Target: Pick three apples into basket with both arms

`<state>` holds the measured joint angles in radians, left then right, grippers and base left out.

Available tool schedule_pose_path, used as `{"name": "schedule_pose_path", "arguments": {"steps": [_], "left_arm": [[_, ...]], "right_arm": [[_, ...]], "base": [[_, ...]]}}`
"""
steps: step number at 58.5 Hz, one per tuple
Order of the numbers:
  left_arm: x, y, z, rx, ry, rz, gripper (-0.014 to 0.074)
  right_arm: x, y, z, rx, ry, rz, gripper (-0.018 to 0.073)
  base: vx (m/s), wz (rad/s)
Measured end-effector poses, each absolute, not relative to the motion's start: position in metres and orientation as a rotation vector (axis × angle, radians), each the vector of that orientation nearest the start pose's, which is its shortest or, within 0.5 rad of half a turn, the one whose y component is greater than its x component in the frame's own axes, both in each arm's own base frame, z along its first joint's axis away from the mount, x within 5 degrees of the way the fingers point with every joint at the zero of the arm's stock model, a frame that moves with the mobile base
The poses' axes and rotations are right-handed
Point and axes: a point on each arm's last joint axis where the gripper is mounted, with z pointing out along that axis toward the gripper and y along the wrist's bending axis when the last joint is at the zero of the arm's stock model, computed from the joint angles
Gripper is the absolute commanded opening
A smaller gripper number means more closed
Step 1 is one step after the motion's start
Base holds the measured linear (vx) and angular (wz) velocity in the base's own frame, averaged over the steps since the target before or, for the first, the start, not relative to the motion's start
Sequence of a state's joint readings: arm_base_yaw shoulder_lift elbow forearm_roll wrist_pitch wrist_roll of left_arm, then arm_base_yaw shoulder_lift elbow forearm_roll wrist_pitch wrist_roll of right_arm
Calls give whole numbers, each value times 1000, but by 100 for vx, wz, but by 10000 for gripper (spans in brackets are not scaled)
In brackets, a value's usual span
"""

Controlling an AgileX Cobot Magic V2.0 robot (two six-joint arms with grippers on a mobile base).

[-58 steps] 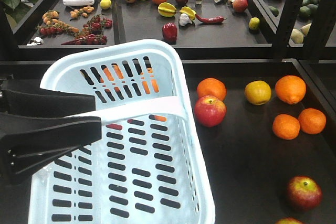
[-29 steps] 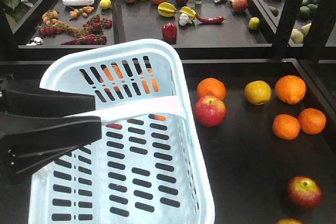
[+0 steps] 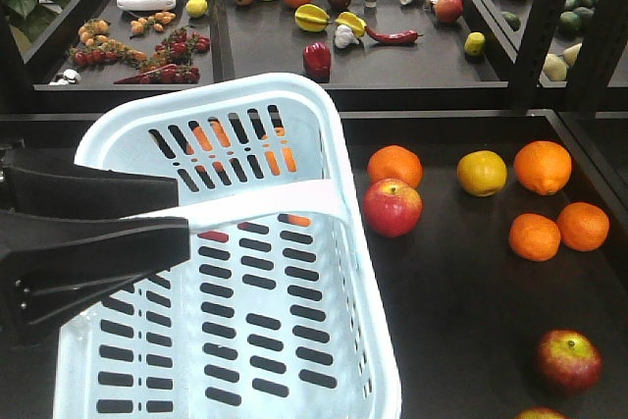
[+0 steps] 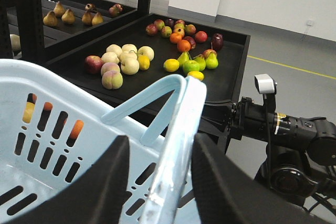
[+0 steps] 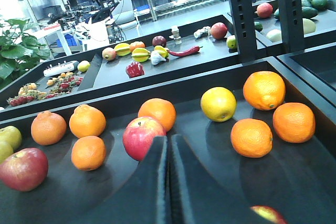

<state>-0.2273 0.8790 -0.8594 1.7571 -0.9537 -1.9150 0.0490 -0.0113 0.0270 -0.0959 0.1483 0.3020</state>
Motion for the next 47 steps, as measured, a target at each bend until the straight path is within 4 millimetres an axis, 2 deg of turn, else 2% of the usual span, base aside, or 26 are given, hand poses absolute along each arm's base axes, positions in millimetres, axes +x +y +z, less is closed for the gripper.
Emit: {"name": "schedule_pose_path", "arguments": {"steps": [47], "left_arm": [[131, -105, 394, 845, 1574, -995, -6]], "right_arm": [[56, 2, 192, 160, 1638, 209, -5]], "base": [[0, 0]]}}
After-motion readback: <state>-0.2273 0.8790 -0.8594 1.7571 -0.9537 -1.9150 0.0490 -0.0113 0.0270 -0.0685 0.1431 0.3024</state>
